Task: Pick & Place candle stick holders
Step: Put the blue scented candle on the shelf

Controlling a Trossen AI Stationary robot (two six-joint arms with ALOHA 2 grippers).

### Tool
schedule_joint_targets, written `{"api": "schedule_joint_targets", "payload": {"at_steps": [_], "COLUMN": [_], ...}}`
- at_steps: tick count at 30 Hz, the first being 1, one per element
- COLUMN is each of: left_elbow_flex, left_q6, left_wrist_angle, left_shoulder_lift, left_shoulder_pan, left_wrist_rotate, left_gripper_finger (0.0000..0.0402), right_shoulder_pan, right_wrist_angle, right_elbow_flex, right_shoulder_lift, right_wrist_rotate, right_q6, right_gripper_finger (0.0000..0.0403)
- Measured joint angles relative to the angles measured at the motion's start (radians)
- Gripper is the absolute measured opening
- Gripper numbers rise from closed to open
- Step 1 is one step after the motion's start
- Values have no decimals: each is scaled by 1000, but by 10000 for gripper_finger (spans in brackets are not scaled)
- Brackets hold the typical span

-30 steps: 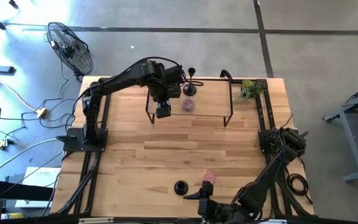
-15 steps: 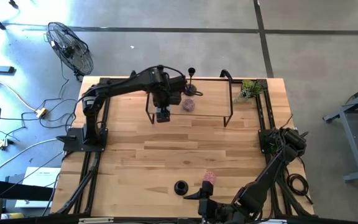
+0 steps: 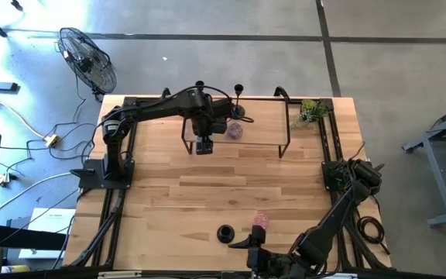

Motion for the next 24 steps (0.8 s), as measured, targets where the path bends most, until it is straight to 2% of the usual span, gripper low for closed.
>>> {"api": "schedule_joint_targets", "payload": {"at_steps": [20, 24], "left_elbow_flex": [-1, -1], "left_q6": [0, 6], "left_wrist_angle": [5, 10], "left_shoulder_lift": [0, 0], "left_shoulder_pan": [0, 0], "left_wrist_rotate": [0, 0], "left_gripper_finger": [288, 288], "right_shoulder_pan": [2, 22], "right_wrist_angle": [-15, -64], "right_elbow_flex": [0, 0], "right_shoulder_lift": [0, 0], "right_wrist_rotate": [0, 35], "right_q6": [-27, -47], "right_gripper_finger": [327, 327]}}
